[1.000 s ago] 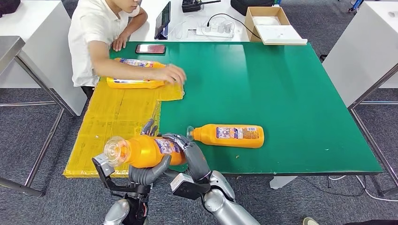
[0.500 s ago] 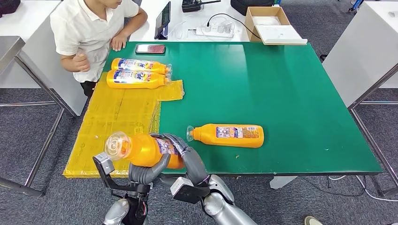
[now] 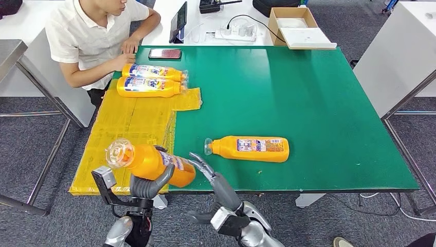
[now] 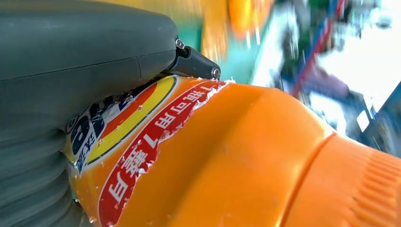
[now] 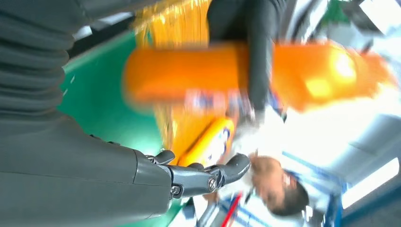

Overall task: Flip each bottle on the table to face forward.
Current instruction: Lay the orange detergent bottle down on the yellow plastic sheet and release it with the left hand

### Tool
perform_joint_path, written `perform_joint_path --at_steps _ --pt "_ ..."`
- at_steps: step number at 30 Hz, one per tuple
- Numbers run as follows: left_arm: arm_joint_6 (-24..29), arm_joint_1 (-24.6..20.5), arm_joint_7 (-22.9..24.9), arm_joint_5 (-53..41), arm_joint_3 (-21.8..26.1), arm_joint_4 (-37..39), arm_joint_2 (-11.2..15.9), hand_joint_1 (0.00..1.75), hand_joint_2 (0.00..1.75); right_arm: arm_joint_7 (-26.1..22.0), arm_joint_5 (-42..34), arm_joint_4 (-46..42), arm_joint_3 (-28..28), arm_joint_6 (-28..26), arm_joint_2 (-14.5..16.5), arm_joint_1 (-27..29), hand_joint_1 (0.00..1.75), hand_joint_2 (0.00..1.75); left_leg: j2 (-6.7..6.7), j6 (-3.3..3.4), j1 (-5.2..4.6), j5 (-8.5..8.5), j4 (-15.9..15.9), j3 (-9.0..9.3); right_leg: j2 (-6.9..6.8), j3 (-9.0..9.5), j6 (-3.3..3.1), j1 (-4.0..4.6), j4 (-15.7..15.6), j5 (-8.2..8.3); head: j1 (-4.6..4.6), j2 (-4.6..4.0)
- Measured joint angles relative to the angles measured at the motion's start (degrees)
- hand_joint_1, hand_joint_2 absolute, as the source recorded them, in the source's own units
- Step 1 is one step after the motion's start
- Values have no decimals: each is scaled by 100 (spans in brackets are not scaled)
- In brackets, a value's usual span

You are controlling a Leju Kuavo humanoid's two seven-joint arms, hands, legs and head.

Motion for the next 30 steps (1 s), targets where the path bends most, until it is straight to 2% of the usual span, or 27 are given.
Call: perform_joint_path --at_steps 2,6,8,12,16,18,22,26,30 --pt "83 -6 2 -35 64 14 18 175 175 -4 -1 -98 -63 -1 -14 57 0 0 0 0 0 0 0 0 0 0 0 0 0 0 0 1" --pt "601 -100 -31 -334 675 155 190 175 175 -29 -17 -1093 -617 -19 -128 554 0 0 1 0 2 1 0 1 0 0 -1 0 1 0 -1 1" --pt "853 -127 -92 -591 754 182 209 175 175 -30 -53 -1283 -704 -67 -140 642 0 0 1 0 1 1 0 1 0 1 -1 0 1 0 -1 1" --pt "1872 -281 -190 -2064 873 243 341 175 175 -32 -302 -1687 -857 -459 -142 789 0 0 -1 0 0 1 0 1 -1 0 -1 -1 1 0 0 1" --pt "2305 -812 276 -3955 1051 578 612 175 175 -33 -714 -2123 -1141 -897 -82 896 0 0 -2 -1 1 2 0 4 -1 1 -1 1 1 0 -1 2" --pt "2270 -1225 737 -5143 1050 983 758 175 175 -33 -912 -2212 -1337 -860 28 928 0 0 -2 -2 1 5 0 7 -1 2 -2 1 2 2 -2 1" --pt "1709 -2170 1577 -7081 853 2262 928 175 175 -33 -1124 -2202 -1670 -602 285 934 0 0 -1 -1 2 13 0 9 0 3 -18 1 4 14 -2 2" --pt "1160 -2918 2099 -8106 427 3571 880 175 175 -33 -1191 -2004 -1804 -516 521 877 0 0 1 -1 1 15 0 7 1 3 -16 0 5 15 0 2" --pt "863 -3388 2302 -8376 96 4453 809 175 175 -32 -1193 -1762 -1828 -497 654 826 0 0 1 -1 0 14 0 4 -1 4 -16 -1 4 14 1 2"
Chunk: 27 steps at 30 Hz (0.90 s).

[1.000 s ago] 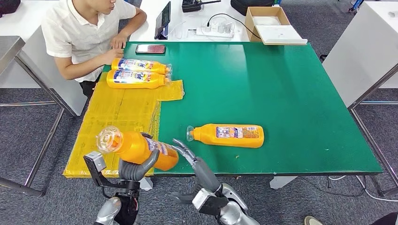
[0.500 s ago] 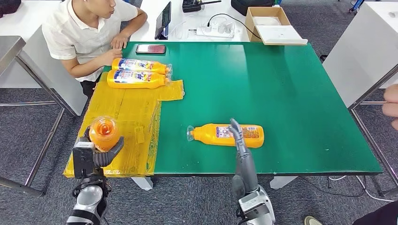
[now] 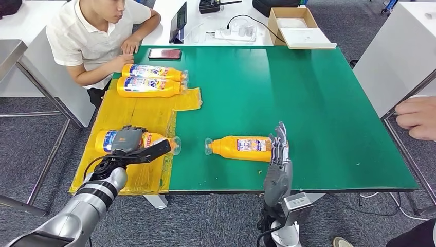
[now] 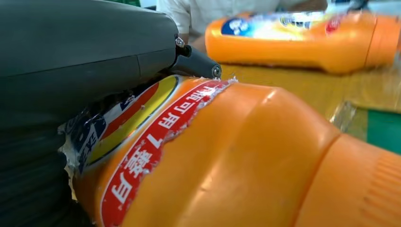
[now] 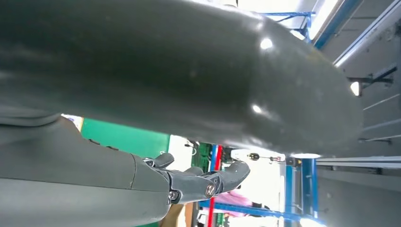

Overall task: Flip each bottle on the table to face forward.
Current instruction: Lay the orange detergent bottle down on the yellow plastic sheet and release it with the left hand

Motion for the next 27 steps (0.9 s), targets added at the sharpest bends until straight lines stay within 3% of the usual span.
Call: perform_joint_path --at_steps 4,6,8,10,17,23,27 --pt "-191 -265 69 -28 -134 457 -17 174 175 0 -2 148 -18 0 51 -24 0 0 0 0 1 -1 0 0 0 0 -1 1 -1 -1 -2 -1" --pt "-380 -379 141 -49 -156 627 -20 125 175 1 -10 227 -26 -12 66 -24 0 0 0 0 1 -1 -1 3 0 3 -1 2 -1 -1 -1 1" --pt "-580 -494 247 -84 -178 776 -22 41 175 0 -30 307 -31 -37 81 -23 0 0 0 -1 2 -1 -1 11 0 10 -1 2 -1 -1 -1 1" --pt "-753 -592 390 -150 -211 899 -37 2 175 -1 -45 381 -37 -56 97 -23 0 0 1 -1 2 -1 -2 21 1 19 -1 2 1 -1 -1 1" --pt "-1491 -838 459 263 -176 1141 -123 0 175 0 -48 606 -68 -102 125 -70 0 0 -1 0 2 0 -2 38 0 39 -1 2 2 -1 -2 -1" --pt "-1589 -892 407 378 -122 1212 -147 0 175 0 -48 718 -83 -106 146 -120 0 0 -3 0 1 0 -2 39 -3 43 -1 1 1 -1 -2 0" --pt "-2232 -948 -107 1108 167 1224 -132 0 175 -1 -49 803 -83 -102 155 -168 0 0 -9 0 0 0 -2 45 -11 52 -1 0 0 -1 -2 0"
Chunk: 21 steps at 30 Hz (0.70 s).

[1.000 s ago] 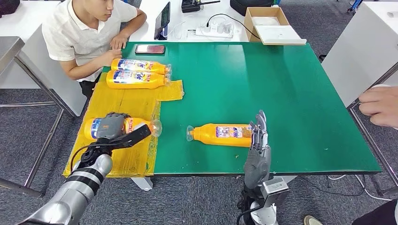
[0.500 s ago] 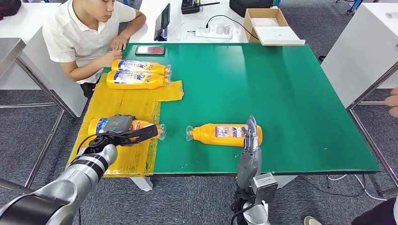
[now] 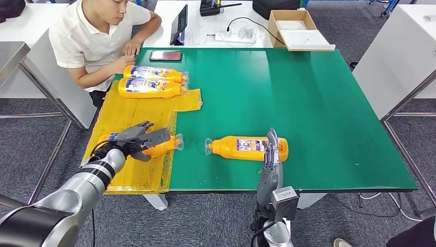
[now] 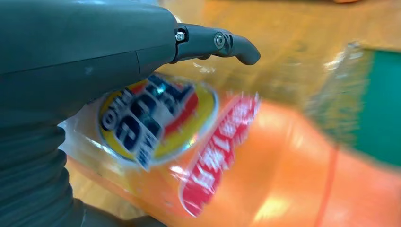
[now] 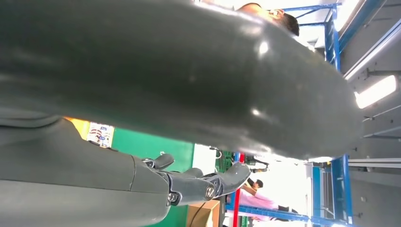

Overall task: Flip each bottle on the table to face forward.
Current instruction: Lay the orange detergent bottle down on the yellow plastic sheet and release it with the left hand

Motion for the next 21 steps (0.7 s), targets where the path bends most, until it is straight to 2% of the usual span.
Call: perform_joint_path --at_steps 3,5,8,10,13,15,21 --pt "-532 -26 -507 571 321 -1 24 0 175 1 7 54 3 -54 -1 -38 0 0 -16 1 0 2 0 8 -15 8 -1 1 0 -2 0 -1" --pt "-539 -8 -753 742 450 -13 4 0 175 1 31 64 16 -138 -5 -52 0 0 -20 3 0 4 0 9 -19 10 -1 1 0 -2 1 1" --pt "-42 116 -1186 930 547 -121 -85 0 175 0 63 65 31 -279 -14 -49 0 0 -17 3 -1 4 0 8 -18 8 0 0 -1 -1 1 1" --pt "467 328 -1689 1249 622 -318 -180 0 175 0 76 62 33 -377 -25 -33 0 0 -15 4 -2 5 1 4 -17 3 0 0 -2 0 1 1" --pt "966 919 -2829 2417 819 -1112 -391 0 175 0 102 16 39 -479 -51 51 0 0 -9 5 -3 3 1 -8 -14 -8 1 -1 -2 0 2 0" --pt "993 1369 -3343 3285 907 -1893 -532 0 175 0 125 -48 64 -527 -77 121 0 0 -3 6 -3 1 2 -21 -11 -23 1 -1 -2 -1 2 0" --pt "868 2319 -3481 4235 928 -3773 -738 0 175 0 159 -144 173 -599 -156 195 0 0 1 6 -1 0 2 -51 -10 -54 1 1 -3 -2 2 0"
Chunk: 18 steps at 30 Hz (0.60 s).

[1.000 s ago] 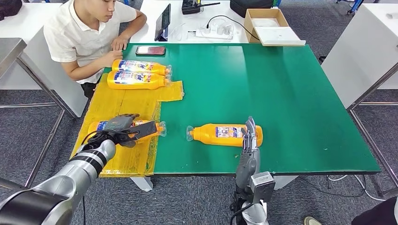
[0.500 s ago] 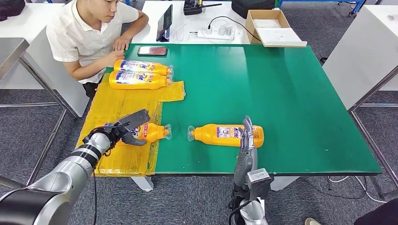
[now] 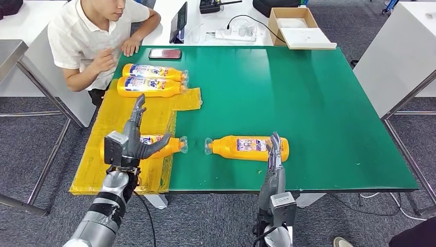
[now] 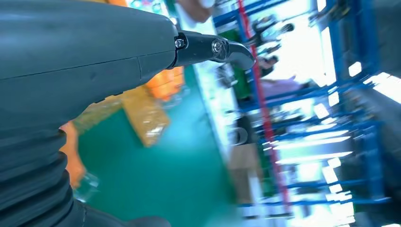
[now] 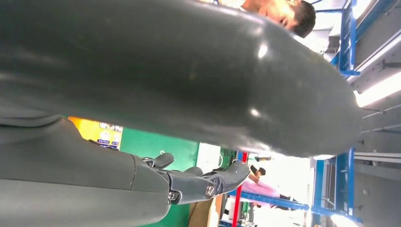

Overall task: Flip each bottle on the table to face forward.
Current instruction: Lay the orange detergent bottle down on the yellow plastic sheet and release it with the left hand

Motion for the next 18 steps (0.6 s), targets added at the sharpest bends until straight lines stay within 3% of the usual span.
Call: perform_joint_path --at_steps 1,3,5,8,10,14,18 --pt "97 125 -41 41 -21 -283 -8 0 175 0 12 -2 13 -2 -13 3 0 0 0 0 0 0 0 -1 0 0 0 0 0 0 0 -1" --pt "457 378 -174 31 -99 -852 -9 0 175 0 104 -3 55 -83 -49 1 0 87 0 0 1 0 0 -1 0 0 0 0 1 0 -1 0" --pt "898 635 -259 122 -206 -1452 -6 0 175 0 460 14 164 -534 -144 -39 0 175 -1 0 1 0 0 -2 0 0 0 0 1 0 -2 1" --pt "1432 987 -272 422 -354 -2328 -1 0 175 2 1434 318 369 -1807 -425 -296 0 175 0 0 1 0 -1 -3 0 1 0 0 0 0 -2 1" --pt "1690 1199 -272 455 -445 -2832 15 0 175 23 2114 803 353 -2344 -643 -592 0 175 -3 1 -2 1 -1 -2 -1 3 1 -2 -2 1 -1 1" --pt "1937 1518 -272 438 -601 -3364 62 0 175 39 2906 1775 59 -2492 -980 -1122 0 175 -14 4 -7 3 1 -2 -4 4 6 -6 -3 4 0 1" --pt "2071 1656 -216 597 -671 -3522 91 0 175 266 3816 2386 -300 -2543 -1123 -1441 0 175 -9 4 -6 3 1 -1 -3 3 7 -5 -2 6 -3 1"
